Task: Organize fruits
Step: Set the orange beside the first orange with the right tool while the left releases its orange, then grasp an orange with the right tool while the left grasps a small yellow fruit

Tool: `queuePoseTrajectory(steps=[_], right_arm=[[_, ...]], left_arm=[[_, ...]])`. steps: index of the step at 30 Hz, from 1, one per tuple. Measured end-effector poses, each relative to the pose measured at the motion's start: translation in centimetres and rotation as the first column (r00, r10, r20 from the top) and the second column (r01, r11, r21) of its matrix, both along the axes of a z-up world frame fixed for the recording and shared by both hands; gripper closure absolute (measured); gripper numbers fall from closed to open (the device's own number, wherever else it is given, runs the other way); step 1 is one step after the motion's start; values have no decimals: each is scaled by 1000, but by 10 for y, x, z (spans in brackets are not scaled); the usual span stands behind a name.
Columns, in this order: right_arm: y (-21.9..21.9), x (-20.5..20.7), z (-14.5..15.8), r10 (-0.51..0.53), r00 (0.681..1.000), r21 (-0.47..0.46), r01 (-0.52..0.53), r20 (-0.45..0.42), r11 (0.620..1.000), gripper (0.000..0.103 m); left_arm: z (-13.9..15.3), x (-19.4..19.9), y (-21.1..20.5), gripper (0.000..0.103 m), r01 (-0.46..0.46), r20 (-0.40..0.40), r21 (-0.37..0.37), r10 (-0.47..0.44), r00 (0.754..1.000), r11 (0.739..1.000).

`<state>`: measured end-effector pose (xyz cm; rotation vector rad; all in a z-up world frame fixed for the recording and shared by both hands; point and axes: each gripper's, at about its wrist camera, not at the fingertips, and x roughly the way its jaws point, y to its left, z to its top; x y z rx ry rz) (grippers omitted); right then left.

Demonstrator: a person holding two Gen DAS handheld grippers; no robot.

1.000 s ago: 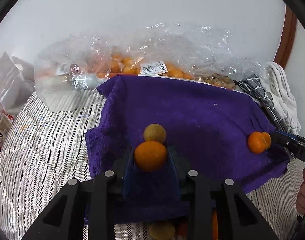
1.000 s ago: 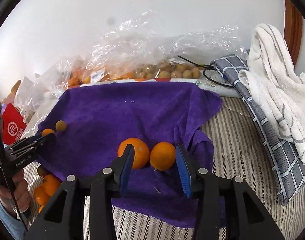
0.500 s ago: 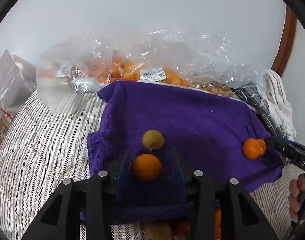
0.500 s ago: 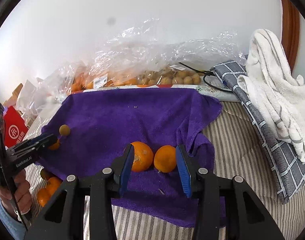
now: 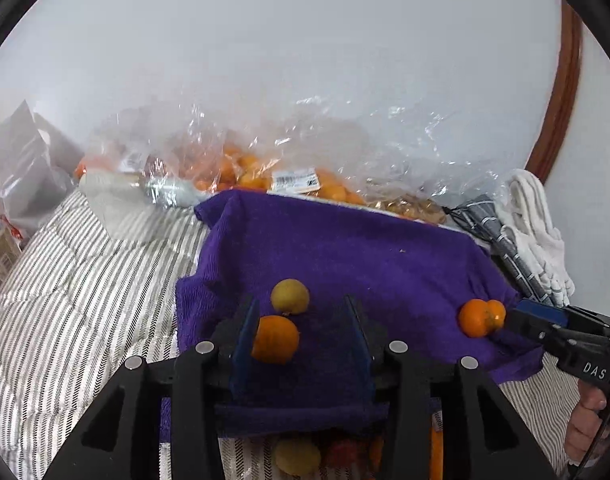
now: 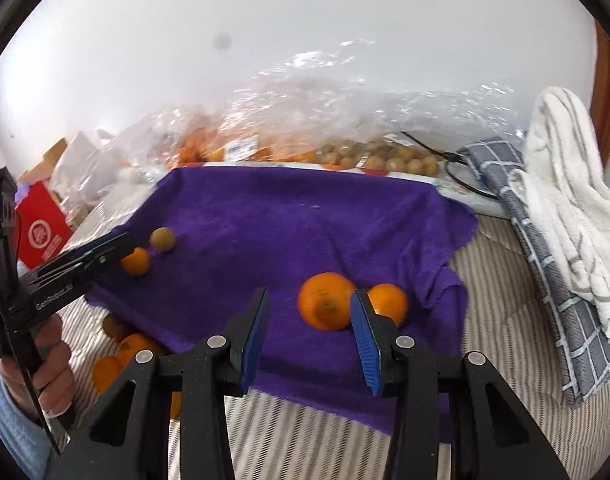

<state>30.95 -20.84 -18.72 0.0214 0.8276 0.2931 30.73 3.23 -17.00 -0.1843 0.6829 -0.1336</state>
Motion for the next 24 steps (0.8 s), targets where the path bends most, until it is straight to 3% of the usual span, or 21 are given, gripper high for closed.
queuePoseTrajectory(steps=[8,18,21,24], right_arm=[[30,-21,8,119,992,-5,-119,34,993,73],[77,-60,-10,296,953,-5,-297,-67,955,74],[83,-65,-20,285,955,-23,-288,-86,957,74],[81,-61,-24,260,960,17,-260,-103,965,73]], left_arm=[[4,-27,9,62,-14,11,19,14,1000,1000],[-6,-73,52,59,-60,-63,26,62,996,998],[-6,-77,57,59,-74,-66,18,75,995,997],[-5,-78,62,58,-81,-67,0,80,994,997]])
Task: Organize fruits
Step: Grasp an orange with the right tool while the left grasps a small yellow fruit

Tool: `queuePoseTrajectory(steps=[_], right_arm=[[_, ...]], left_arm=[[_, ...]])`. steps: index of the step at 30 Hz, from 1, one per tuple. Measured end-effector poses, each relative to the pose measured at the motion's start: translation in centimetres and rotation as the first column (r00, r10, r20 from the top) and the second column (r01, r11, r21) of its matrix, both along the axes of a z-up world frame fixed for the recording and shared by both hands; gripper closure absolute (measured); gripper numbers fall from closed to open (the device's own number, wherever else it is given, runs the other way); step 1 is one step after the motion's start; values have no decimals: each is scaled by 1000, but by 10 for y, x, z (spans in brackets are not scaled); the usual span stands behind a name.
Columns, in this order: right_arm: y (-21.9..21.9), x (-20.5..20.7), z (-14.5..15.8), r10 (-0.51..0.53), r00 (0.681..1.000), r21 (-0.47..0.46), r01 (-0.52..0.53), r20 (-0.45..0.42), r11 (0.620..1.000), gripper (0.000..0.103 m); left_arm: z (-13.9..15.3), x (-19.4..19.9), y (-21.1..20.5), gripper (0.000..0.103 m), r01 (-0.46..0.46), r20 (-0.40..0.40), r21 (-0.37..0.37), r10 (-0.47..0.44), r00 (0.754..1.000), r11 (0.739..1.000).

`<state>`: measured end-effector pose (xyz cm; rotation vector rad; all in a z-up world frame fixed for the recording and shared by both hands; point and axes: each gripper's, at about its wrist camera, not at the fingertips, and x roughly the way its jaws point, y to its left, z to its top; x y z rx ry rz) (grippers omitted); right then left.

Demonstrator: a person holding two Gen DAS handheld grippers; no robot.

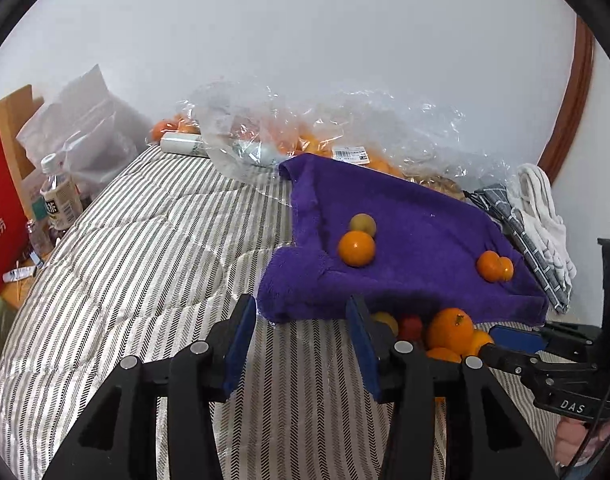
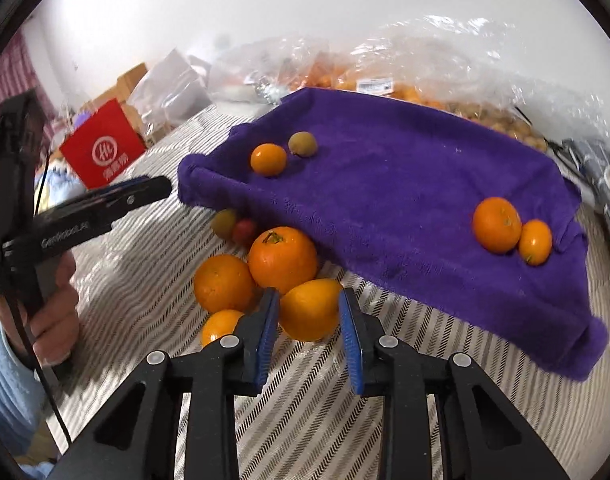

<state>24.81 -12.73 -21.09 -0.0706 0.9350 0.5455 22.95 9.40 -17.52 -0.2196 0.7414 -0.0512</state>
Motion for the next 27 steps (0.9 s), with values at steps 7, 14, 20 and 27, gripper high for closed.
queuePoseTrajectory(steps=[7,14,20,27], right_arm=[[1,11,-9,-24,998,6,24,-50,1000,69],[2,7,-15,-11,999,-18,11,-35,1000,71],[-29,2,0,-71,997,5,71,38,997,71],[-67,6,17,-136,989,125,127,60,984,71]], left_arm=[[-2,2,2,57,-3,-22,-20,2,1000,1000],[-6,3,-11,57,38,-40,11,-38,998,999],[-13,7,-24,57,115,-86,15,-113,990,993],[-20,15,-39,57,178,-136,-39,-182,974,983]])
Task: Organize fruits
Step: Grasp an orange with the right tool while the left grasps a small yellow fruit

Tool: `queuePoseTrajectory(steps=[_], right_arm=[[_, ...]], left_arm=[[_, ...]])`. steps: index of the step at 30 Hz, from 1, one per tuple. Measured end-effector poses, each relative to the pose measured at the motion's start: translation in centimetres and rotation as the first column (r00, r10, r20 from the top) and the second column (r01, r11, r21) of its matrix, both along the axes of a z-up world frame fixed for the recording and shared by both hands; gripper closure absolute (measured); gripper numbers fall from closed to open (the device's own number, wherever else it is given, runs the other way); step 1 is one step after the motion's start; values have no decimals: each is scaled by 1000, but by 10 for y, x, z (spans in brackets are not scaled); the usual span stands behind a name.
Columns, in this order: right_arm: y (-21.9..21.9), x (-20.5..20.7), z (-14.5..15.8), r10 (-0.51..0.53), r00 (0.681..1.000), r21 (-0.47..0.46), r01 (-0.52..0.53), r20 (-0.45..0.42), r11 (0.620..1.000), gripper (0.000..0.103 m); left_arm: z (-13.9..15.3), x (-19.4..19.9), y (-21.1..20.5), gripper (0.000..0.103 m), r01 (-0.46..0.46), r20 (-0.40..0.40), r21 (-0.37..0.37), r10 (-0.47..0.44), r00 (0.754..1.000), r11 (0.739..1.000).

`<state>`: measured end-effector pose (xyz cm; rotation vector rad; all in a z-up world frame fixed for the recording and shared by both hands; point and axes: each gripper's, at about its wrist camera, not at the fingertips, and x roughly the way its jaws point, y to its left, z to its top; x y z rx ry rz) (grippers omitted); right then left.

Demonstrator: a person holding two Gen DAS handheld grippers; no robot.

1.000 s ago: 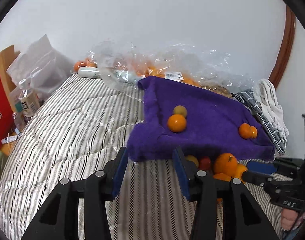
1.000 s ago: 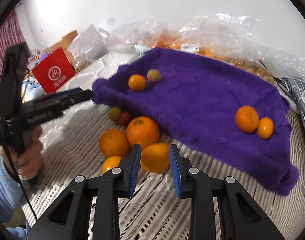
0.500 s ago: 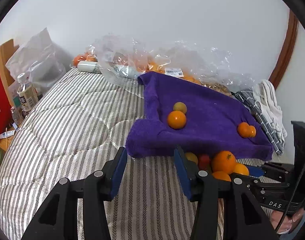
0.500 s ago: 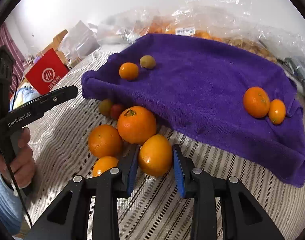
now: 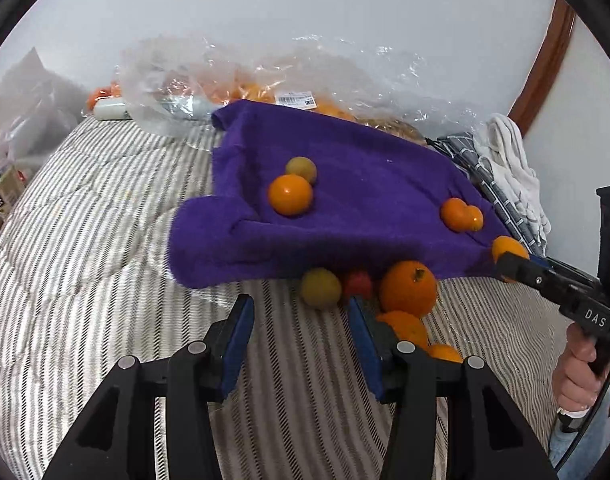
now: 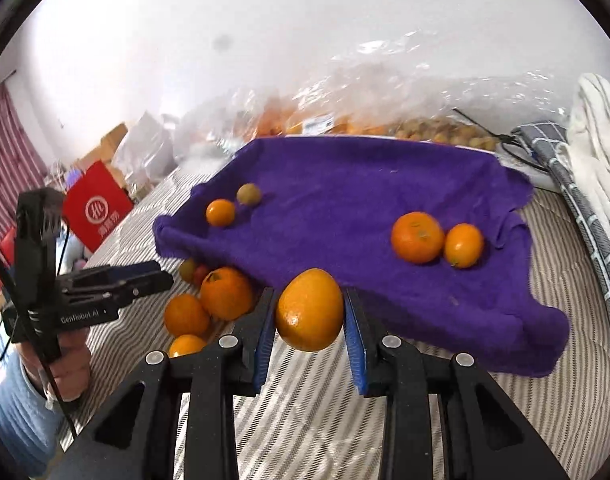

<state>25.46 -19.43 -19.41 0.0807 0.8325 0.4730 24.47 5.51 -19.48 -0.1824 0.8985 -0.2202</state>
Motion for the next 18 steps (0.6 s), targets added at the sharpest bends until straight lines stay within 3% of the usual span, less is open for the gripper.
queuePoseTrajectory(steps=[8,13,18], right_arm=[[-1,2,-3,-12,1000,-29,12,-7,1000,71],[5,0,-6,15,1000,-30,-16,-23,999,71],[12,1,-14,36,998,-41,-38,-45,998,71]], left_arm=[[-6,15,-13,62,-9,-34,69,11,999,998],[-6,20,-22,79,3,-48,60,0,999,998],[-6,16,-26,79,3,-26,93,0,1000,996]])
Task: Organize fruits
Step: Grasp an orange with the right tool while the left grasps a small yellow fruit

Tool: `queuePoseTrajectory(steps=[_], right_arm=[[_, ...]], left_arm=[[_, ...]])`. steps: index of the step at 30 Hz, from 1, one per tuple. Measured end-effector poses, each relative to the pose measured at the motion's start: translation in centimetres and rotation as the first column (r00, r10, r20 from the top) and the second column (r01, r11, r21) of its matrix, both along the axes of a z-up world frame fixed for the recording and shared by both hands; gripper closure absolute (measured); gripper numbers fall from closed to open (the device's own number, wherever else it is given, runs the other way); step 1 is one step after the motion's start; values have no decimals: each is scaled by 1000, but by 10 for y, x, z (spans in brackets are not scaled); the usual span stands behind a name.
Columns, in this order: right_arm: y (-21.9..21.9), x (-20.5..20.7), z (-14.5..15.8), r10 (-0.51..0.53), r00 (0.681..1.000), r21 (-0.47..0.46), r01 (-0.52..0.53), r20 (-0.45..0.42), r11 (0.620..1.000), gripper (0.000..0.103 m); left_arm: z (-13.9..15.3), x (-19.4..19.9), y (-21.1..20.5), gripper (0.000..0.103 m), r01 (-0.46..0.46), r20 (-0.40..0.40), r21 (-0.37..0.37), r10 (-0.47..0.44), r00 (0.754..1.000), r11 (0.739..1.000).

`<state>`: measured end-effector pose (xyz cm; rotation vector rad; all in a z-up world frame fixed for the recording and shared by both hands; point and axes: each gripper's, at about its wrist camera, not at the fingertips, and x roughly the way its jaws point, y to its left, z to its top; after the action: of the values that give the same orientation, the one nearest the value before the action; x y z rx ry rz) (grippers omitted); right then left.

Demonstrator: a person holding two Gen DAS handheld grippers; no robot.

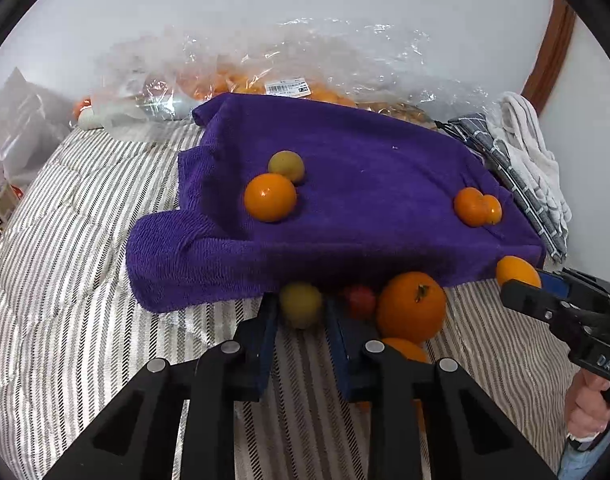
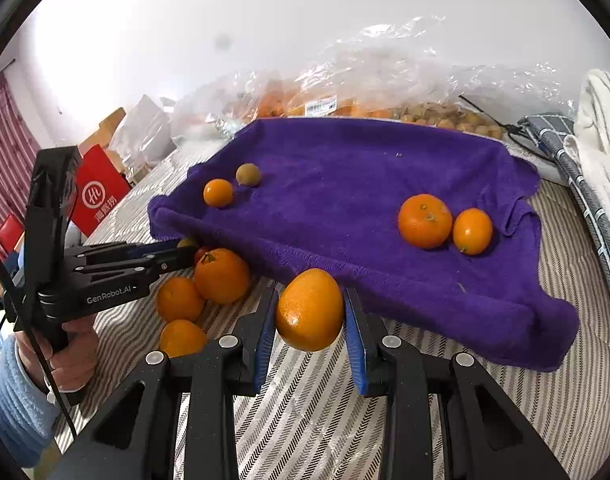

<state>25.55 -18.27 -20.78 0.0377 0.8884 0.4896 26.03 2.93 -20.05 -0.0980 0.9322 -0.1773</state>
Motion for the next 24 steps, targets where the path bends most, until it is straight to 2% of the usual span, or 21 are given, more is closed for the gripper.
queuePoseTrajectory(steps=[5,9,14,24], right_arm=[[5,3,-8,3,1000,-23,-4,-29,1000,71],[11,4,-13,8,999,-47,-10,-39,999,71],[15,6,-23,17,997,-58,-21,-71,998,71],[22,3,-26,10,999,-68,-13,-38,998,71]], left_arm=[[3,-11,15,79,-40,15,34,40,999,999],[-1,-8,18,79,-38,-9,21,38,999,999],[-1,-8,10,79,-18,4,45,18,1000,999],[-3,-2,11,79,-38,3,38,38,999,999]])
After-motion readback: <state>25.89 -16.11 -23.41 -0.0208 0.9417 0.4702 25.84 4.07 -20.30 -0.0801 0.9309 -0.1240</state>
